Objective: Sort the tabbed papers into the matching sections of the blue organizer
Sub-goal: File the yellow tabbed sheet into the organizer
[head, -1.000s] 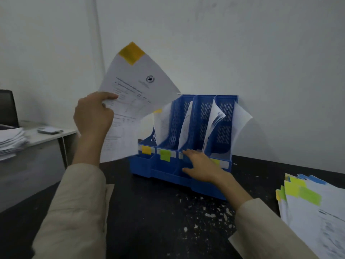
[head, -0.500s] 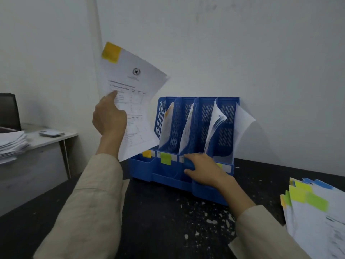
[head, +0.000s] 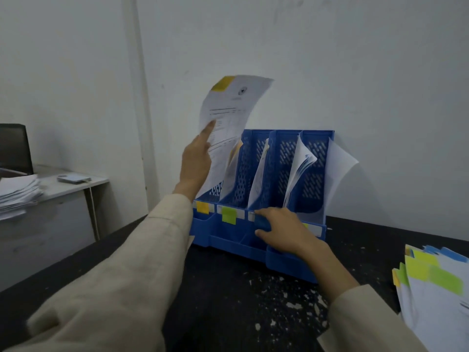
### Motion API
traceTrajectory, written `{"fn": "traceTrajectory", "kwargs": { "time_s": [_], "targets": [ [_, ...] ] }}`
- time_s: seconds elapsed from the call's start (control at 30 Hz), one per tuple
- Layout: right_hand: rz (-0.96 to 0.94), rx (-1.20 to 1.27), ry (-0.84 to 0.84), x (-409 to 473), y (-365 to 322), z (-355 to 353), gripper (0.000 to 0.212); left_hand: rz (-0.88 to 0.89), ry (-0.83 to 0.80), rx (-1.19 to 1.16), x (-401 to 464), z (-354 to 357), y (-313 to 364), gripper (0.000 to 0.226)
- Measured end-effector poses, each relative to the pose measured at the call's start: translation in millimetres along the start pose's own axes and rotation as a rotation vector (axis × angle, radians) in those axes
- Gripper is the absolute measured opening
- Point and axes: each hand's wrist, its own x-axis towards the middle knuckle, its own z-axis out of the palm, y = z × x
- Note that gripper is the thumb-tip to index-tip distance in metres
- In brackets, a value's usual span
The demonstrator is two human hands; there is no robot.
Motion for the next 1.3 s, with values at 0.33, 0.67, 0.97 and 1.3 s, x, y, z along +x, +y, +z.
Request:
{"fn": "traceTrajectory", "kwargs": {
  "time_s": [0.33,0.67,0.97,1.3],
  "targets": [
    [-0.014,-0.005,0.026,1.9,3.7,1.1,0.043,-0.113,-0.042,-0.164,-70.9,35.2,-19.1,0.073],
    [-0.01,0.007,0.047,0.7,5.1,4.2,0.044,-0.153,-0.159,0.043,-39.2,30.3,-36.6,0.043],
    [-0.007,0.013,0.049,1.1,5.3,4.9,0.043,-0.058,-0.364,0.157,-50.9,21.6,-44.9,0.031],
    [0.0,0.011,0.046,0.2,5.3,5.4,0.043,-0.389,-0.621,0.1,-46.8,23.7,-40.5,0.021]
  ]
}}
